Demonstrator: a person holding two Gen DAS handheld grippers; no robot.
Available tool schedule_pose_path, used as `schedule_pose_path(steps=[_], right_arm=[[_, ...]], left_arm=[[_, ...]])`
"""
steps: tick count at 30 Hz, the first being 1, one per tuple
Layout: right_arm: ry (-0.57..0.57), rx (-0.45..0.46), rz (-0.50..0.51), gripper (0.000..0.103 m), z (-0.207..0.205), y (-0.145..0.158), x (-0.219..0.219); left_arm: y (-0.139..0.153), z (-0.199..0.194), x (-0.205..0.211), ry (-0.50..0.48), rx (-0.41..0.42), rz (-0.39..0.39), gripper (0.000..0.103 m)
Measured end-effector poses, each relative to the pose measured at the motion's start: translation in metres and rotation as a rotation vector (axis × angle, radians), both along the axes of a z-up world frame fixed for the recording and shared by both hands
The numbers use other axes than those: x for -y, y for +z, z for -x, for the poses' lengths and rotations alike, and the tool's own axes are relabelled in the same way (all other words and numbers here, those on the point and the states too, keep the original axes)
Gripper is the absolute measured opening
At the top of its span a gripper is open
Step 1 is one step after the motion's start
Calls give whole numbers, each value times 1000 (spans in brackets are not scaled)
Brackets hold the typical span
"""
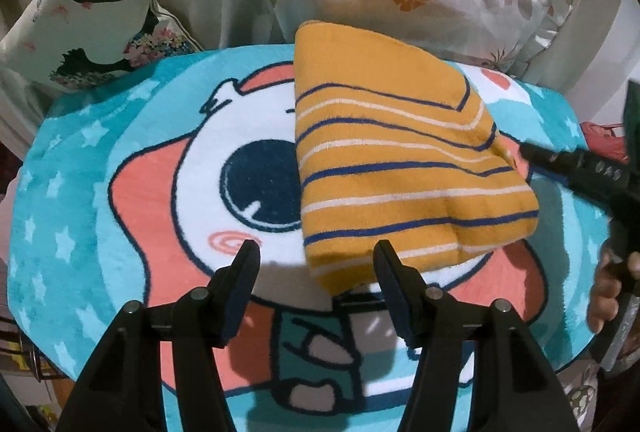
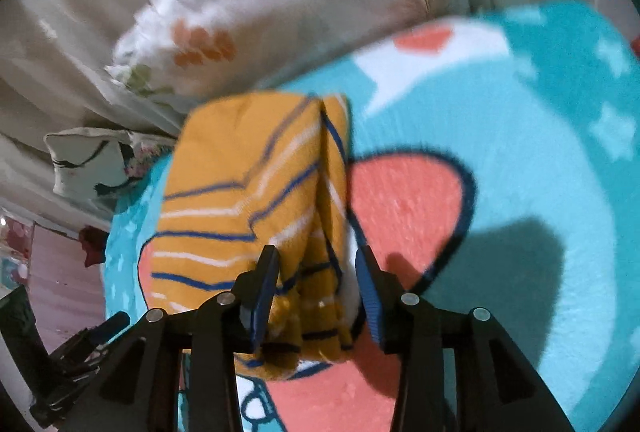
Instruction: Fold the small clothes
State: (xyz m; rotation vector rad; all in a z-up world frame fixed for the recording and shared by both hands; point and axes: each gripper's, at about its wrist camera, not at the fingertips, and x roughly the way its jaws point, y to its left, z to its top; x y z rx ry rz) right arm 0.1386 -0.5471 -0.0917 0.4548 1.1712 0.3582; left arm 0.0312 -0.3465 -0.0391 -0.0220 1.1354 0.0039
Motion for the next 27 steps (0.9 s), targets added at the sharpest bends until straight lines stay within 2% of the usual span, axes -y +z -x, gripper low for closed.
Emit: schedule_pose_path(steps=[4, 8, 12, 16, 23, 27], right_arm=[[-14, 127, 63, 44, 0, 40, -13], [23, 156, 57, 52, -4, 54, -37], [86, 141, 78, 53, -14, 50, -75], [119, 95, 104, 53, -33, 30, -106], [62, -3, 153, 53, -54, -9, -114], [46, -3, 149, 53, -53, -7, -111]], left_arm=[[-3, -3, -5, -4, -6, 0, 58], [-9, -3, -11, -9, -28, 7, 58], [-12, -2, -21, -22, -36, 21, 58], [-12, -2, -36, -26, -35, 27, 58], [-14, -7, -63, -26, -46, 35, 58], [-17, -16, -72, -32, -60, 46, 58]])
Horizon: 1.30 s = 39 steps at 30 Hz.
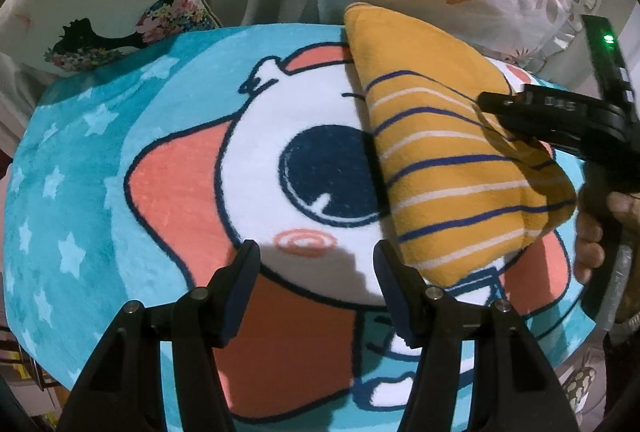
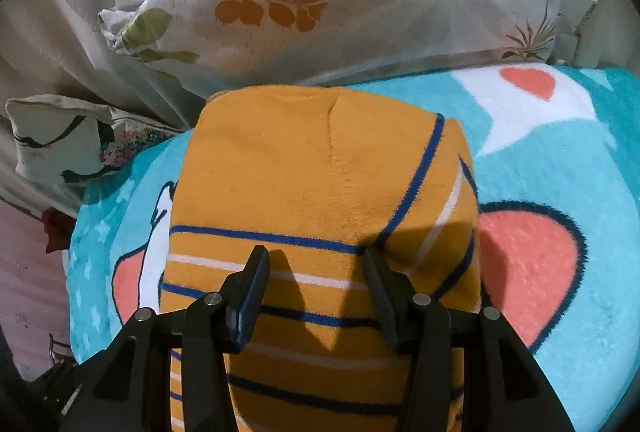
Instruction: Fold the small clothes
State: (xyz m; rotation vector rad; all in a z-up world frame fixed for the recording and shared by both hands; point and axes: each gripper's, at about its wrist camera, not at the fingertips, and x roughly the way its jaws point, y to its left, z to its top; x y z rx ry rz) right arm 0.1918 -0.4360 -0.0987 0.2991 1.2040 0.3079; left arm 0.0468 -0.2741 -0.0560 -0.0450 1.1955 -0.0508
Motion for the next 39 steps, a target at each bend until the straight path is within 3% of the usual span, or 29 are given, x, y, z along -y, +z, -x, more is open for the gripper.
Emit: schedule_pose_path(steps=[3, 8, 14, 22, 25, 27, 29, 32, 35, 39], right_arm=[[-38, 22, -19, 56, 7, 14, 11], [-165, 103, -73, 70, 30, 42, 60], [-268, 42, -52, 72, 35, 26, 102], [-222, 1, -83, 72, 48, 9, 97], [-194, 51, -90, 72, 64, 21, 90], [-158, 84, -93, 66, 77, 30, 83], [-111, 133, -55, 51, 92, 41, 71], [-57, 180, -47, 38, 112, 47, 60], [15, 154, -82, 37, 119, 33, 50], [-15, 54, -72, 37, 115, -6, 59]], left_arm=[[-1, -9, -5, -1, -5, 32, 58], [-6, -33, -24, 45, -18, 173, 66], [-18, -60, -15, 26, -45, 271, 70], [-31, -62, 5, 33, -55, 249, 73], [-29, -56, 11, 10, -43, 173, 73], [-20, -53, 9, 30, -24, 129, 73], [-1, -49, 10, 27, 38, 147, 73], [23, -61, 34, -58, 74, 172, 73], [30, -82, 68, -146, 54, 174, 73], [22, -114, 138, -289, 41, 121, 73]])
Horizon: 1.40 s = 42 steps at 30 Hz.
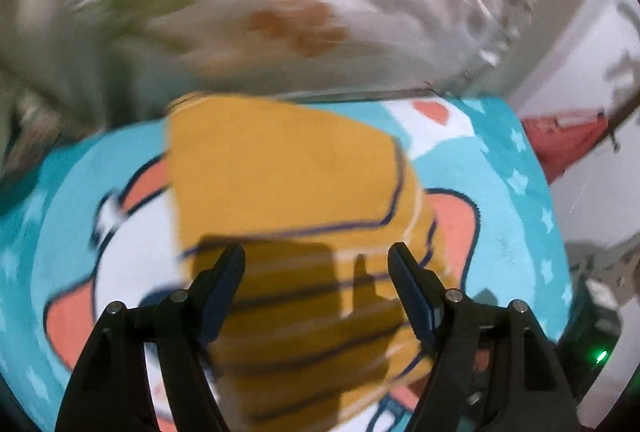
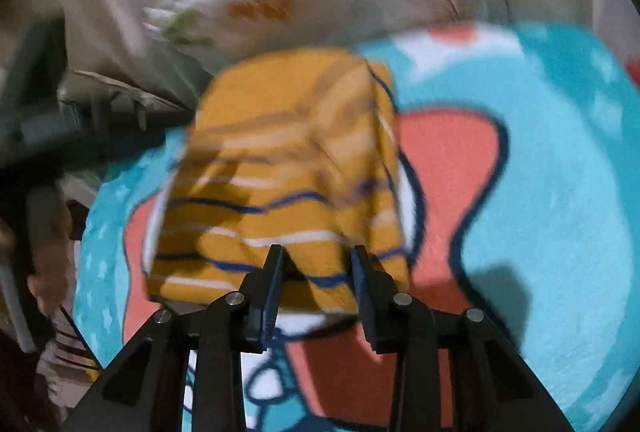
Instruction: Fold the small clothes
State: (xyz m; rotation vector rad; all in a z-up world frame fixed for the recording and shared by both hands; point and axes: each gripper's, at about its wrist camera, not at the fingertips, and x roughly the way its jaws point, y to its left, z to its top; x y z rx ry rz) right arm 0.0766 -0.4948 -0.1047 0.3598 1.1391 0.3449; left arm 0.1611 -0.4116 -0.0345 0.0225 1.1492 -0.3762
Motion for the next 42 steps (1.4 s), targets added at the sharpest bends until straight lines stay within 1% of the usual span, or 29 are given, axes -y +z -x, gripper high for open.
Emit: schedule_pose_path(steps=[1, 3, 4, 5, 6, 7, 9, 11, 15, 19, 20, 21, 22, 23, 24, 26, 27, 28, 29, 31, 33, 34, 35, 37, 38, 39, 40, 41, 42], right_arm=[[-22, -34, -26, 37, 0, -14, 6], [-50, -41, -90, 36, 1, -24, 15], [-52, -37, -106, 36, 2, -25, 17], [-48, -33, -101, 36, 3, -25, 16], [-42, -26, -93, 36, 3, -25, 14], [-37, -14, -87, 36, 5, -25, 13], [-32, 0, -89, 36, 7, -26, 13], [-33, 3, -101, 36, 10, -27, 15], [-38, 8, -127, 36, 14, -29, 19], [-36, 15, -139, 37, 18, -31, 26], [-35, 18, -143, 37, 18, -31, 27], [-32, 20, -146, 37, 18, -33, 29], [-27, 22, -151, 37, 17, -34, 31], [-21, 20, -157, 38, 17, -36, 33], [-13, 12, -163, 38, 15, -37, 34], [-15, -29, -207, 42, 11, -31, 46], [-34, -24, -235, 42, 10, -26, 54], [-73, 6, -272, 43, 11, -18, 69], [-95, 25, -290, 43, 9, -13, 79], [-120, 40, -308, 44, -2, -6, 93], [-106, 37, -322, 44, -18, -5, 95], [-96, 34, -324, 44, -25, -4, 92], [-76, 25, -328, 44, -32, -4, 85], [-36, -18, -311, 44, -43, -11, 70], [-17, -59, -265, 43, -49, -19, 59], [-6, -88, -240, 40, -52, -25, 49], [-2, -106, -242, 28, -52, -31, 45], [-4, -102, -283, 16, -51, -32, 47], [-11, -99, -329, 14, -51, -31, 52]], left_arm=[[-4, -5, 14, -32, -10, -2, 73], [-22, -23, 46, -100, -55, -21, 72], [-29, -28, 56, -117, -63, -43, 67], [-36, -32, 65, -136, -65, -75, 64], [-44, -37, 77, -156, -53, -135, 64], [-49, -39, 83, -168, -38, -171, 64], [-54, -46, 96, -193, -10, -218, 64], [-59, -53, 103, -195, -2, -241, 64], [-70, -64, 113, -166, 13, -257, 64], [-75, -65, 125, -162, 61, -301, 67], [-73, -67, 125, -159, 62, -299, 67], [-67, -67, 123, -149, 61, -281, 67], [-58, -66, 118, -134, 59, -248, 66], [-47, -63, 110, -114, 58, -199, 66], [-32, -57, 98, -95, 63, -147, 66], [-9, -39, 78, -70, 87, -105, 66], [1, -26, 67, -62, 100, -95, 66], [9, -11, 56, -56, 107, -84, 66], [12, 2, 47, -51, 107, -74, 66], [12, 27, 40, -54, 102, -56, 66], [4, 52, 32, -68, 88, -53, 66], [-4, 63, 30, -78, 72, -61, 62], [-15, 67, 37, -84, 44, -70, 51], [-39, 72, 37, -64, -26, -88, 39], [-46, 75, 33, -43, -40, -97, 38], [-52, 76, 30, -32, -35, -92, 38], [-53, 77, 28, -27, -29, -79, 38], [-52, 77, 26, -20, -34, -70, 38], [-52, 75, 24, -16, -40, -60, 38]])
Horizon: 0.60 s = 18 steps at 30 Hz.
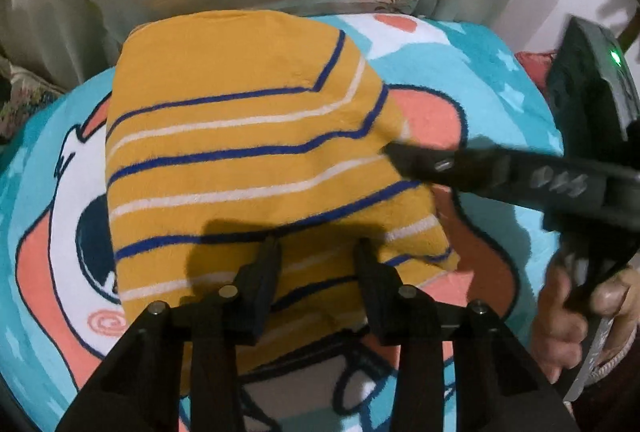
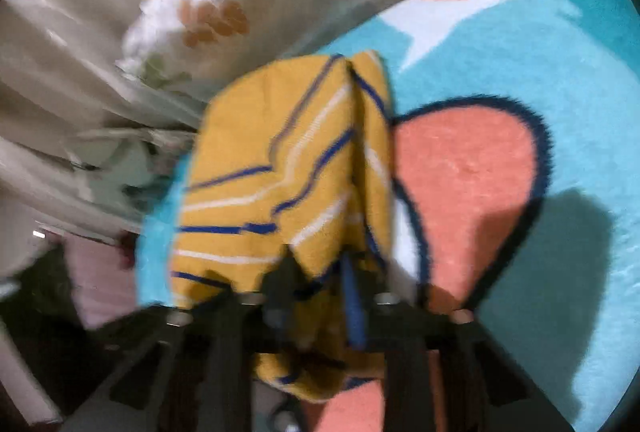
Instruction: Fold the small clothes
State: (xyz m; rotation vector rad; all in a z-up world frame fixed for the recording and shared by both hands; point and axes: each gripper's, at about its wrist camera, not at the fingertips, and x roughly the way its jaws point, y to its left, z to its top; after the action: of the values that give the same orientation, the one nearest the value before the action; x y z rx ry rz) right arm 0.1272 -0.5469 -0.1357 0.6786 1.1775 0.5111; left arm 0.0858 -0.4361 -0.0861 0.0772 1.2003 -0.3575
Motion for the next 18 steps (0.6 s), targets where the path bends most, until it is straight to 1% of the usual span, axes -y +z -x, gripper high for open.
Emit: schedule_pose_path(steps=[1, 3, 4, 6, 7, 8, 9, 10, 13, 15, 16, 17, 18], right_arm=[[-25, 0, -42, 6, 1, 2, 10], [-57, 8, -23, 6, 4, 5, 24], [-83, 7, 28, 1, 5, 6, 30], [-146, 39, 220, 1, 5, 14, 38], [-170, 41, 244, 1, 5, 19, 42], [-185, 43, 217, 1, 6, 23, 47], [-182, 56, 164, 1, 8, 28, 50], [-152, 87, 93, 2, 11, 36, 47], [-58, 110, 6, 2, 13, 43, 19], [-10, 80, -2, 2, 10, 31, 3], [28, 32, 43, 2, 8, 16, -6], [41, -8, 85, 2, 6, 5, -10], [44, -33, 104, 2, 7, -3, -10]], left_arm=[[-1, -2, 0, 2, -7, 11, 37], [2, 1, -8, 3, -11, 15, 36], [1, 1, -8, 7, -7, -2, 36], [1, 2, -8, 10, -5, 5, 36], [1, 2, -7, 12, -4, 7, 36], [0, 2, -6, 12, -3, 8, 36], [0, 3, -7, 11, -2, 8, 36], [0, 3, -6, 9, -2, 6, 36], [2, 7, -10, 2, -3, -3, 36], [3, 10, -11, 6, -4, -17, 28], [5, 12, -14, 20, -3, -31, 15], [11, 13, -23, 50, -5, -42, 8], [18, 15, -29, 70, 0, -27, 8]])
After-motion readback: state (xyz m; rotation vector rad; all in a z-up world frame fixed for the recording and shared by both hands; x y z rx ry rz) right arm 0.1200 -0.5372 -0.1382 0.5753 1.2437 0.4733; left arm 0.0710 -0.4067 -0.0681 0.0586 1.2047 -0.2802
